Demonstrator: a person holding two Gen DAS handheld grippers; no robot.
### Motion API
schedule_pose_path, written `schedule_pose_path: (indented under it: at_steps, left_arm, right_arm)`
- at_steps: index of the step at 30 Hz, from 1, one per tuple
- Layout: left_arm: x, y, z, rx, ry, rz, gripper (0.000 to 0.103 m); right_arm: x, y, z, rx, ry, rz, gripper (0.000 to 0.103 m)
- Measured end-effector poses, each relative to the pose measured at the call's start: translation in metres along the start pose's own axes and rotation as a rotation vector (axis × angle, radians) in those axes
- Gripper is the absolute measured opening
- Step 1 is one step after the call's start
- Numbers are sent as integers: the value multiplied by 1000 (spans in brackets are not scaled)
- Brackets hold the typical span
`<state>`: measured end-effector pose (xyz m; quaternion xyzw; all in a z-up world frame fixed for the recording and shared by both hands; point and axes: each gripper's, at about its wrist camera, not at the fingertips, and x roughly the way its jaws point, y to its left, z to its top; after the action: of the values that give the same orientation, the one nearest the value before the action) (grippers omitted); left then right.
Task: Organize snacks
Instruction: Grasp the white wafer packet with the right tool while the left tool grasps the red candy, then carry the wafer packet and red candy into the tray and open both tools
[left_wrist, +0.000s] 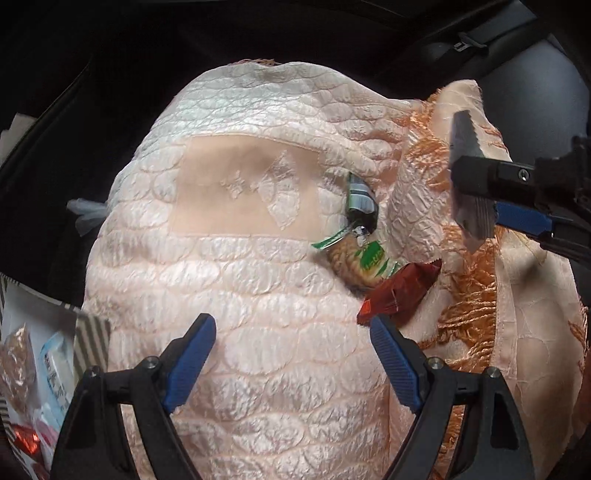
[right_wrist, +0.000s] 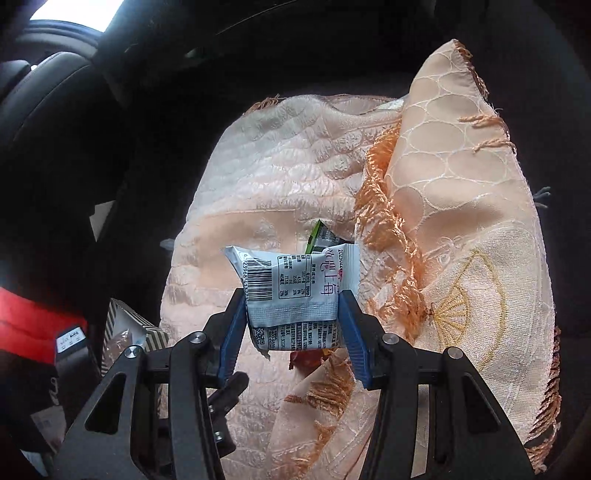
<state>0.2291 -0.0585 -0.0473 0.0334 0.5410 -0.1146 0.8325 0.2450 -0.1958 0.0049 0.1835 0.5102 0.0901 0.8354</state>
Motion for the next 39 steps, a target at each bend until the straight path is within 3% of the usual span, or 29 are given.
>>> schedule_pose_path:
  at_steps: [6,16,19,21,24,28,32,39]
  left_arm:
    - [22,-27,6,182,44,-49,87]
    - [44,-47,23,266,64,-128,84]
    - [48,-48,26,236,91,-199,61]
    - [50,-54,24,254,93,-209,39]
    - [49,-62,18,275,77,-212,25]
    - [45,-53,14,188,76,-265,22]
    - [33,-41,6,139,49,-272,20]
    - [-1,-10,-8,78,-8,-212,19]
  right_arm:
    - [3,-6,3,28,12,34,49]
    - [1,-11,7,49,-7,43,49]
    - [-1,-13,7,55,-19,42,49]
    - [-2,-13,8,58,-28,36,49]
    - [-4,-17,9,69,-38,42,49]
    - [-6,-18,9,77,-45,46,49]
    - [-6,-17,9,73,-49,51,49]
    - [-5,-9,8,45,-38,56,49]
